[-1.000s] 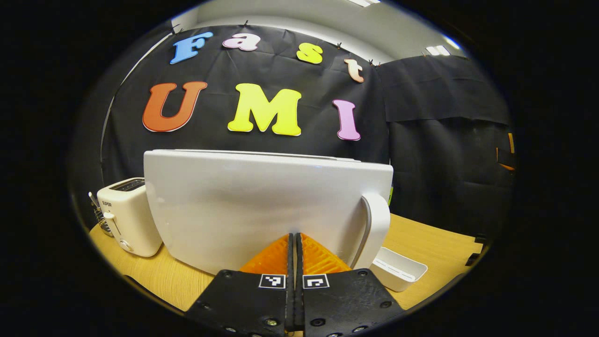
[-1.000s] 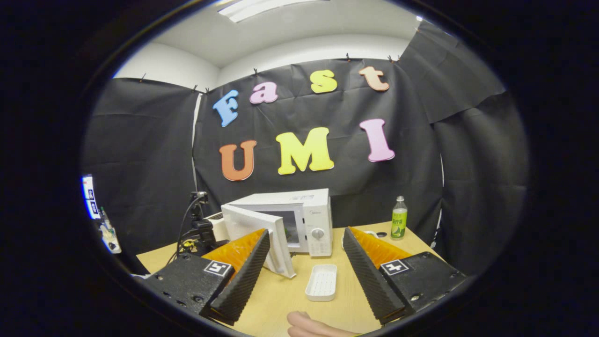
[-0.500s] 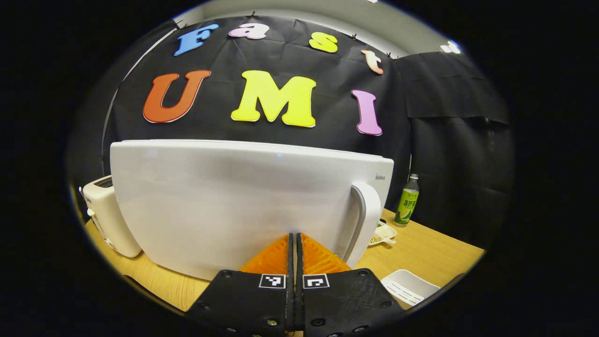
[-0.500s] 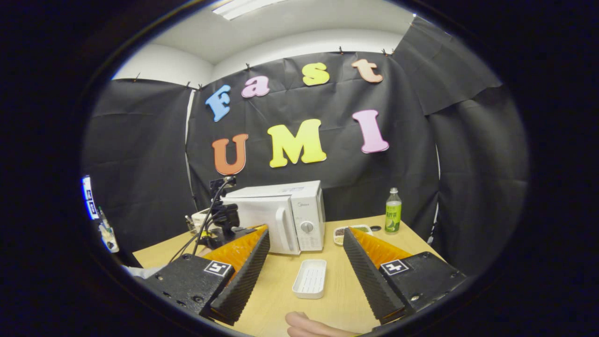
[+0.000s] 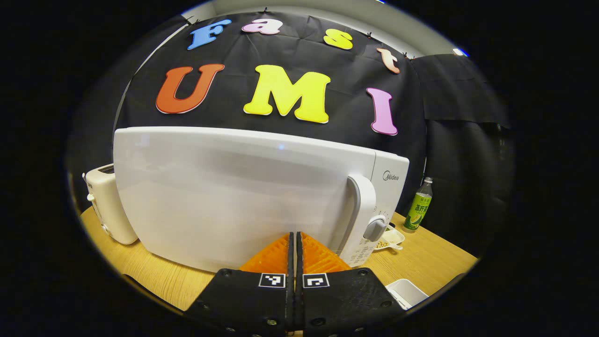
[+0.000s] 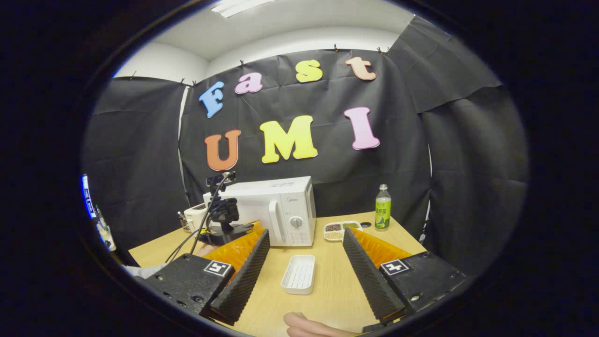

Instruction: Open the microwave oven with the left hand, put the food in, and close the microwave oven.

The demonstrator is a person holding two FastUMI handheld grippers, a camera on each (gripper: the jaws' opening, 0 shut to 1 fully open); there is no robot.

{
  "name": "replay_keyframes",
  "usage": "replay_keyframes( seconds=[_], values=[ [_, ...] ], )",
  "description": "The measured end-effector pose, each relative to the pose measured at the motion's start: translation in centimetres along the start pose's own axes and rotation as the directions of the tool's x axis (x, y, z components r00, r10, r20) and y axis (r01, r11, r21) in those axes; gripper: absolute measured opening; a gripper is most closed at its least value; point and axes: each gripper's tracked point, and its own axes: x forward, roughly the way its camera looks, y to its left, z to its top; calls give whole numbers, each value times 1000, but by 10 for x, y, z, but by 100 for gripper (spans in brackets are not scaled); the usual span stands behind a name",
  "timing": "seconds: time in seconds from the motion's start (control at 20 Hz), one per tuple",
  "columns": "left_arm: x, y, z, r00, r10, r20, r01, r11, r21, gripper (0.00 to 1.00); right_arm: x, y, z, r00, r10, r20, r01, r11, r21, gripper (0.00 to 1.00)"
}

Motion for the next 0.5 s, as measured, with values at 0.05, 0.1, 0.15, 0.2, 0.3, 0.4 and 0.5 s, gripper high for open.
replay_keyframes(
  seconds=[0.05, 0.1, 0.15, 0.2, 0.3, 0.4, 0.5],
  values=[
    [-6, -1, 1, 1000, 9, 16, -10, 1000, 14, 0, -2, 0, 2, 1000, -6, -3, 6, 1000, 2, 92],
    [-14, 0, 5, 999, 28, 33, -29, 999, 35, 0, -4, -1, 3, 1000, -17, -5, 17, 1000, 10, 100],
    [-24, -2, 7, 999, 29, 41, -31, 999, 44, 0, -5, -2, 5, 1000, -29, -7, 29, 999, 18, 91],
    [-33, -11, 8, 999, 3, 34, -4, 999, 42, 16, -8, -4, 6, 999, -42, -8, 42, 999, 25, 91],
    [-61, -22, 13, 1000, -5, 13, 4, 998, 56, 62, -14, -5, 10, 998, -65, -7, 65, 997, 34, 100],
    [-94, -30, 31, 999, 7, 37, -10, 997, 70, 96, -22, -6, 17, 996, -86, 5, 85, 996, 40, 100],
    [-129, -43, 50, 999, 6, 53, -10, 998, 70, 97, -29, -5, 20, 995, -97, 14, 96, 995, 18, 91]
  ],
)
